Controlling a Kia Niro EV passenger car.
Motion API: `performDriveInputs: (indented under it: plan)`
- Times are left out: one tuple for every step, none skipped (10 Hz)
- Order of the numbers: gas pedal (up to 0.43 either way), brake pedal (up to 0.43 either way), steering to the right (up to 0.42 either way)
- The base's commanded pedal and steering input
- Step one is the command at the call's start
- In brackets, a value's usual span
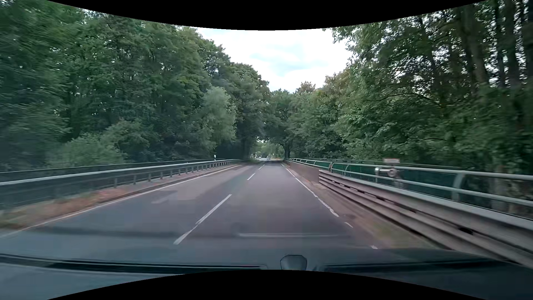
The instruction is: Follow the waypoints while adhering to traffic rules and regulations
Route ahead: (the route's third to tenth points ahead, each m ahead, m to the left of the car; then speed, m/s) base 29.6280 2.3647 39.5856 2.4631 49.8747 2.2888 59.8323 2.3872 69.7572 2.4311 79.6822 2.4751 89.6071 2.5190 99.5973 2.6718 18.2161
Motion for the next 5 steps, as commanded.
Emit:
performDriveInputs:
  plan:
    - [0.189, 0.000, -0.001]
    - [0.189, 0.000, -0.001]
    - [0.189, 0.000, -0.001]
    - [0.189, 0.000, -0.001]
    - [0.189, 0.000, -0.002]
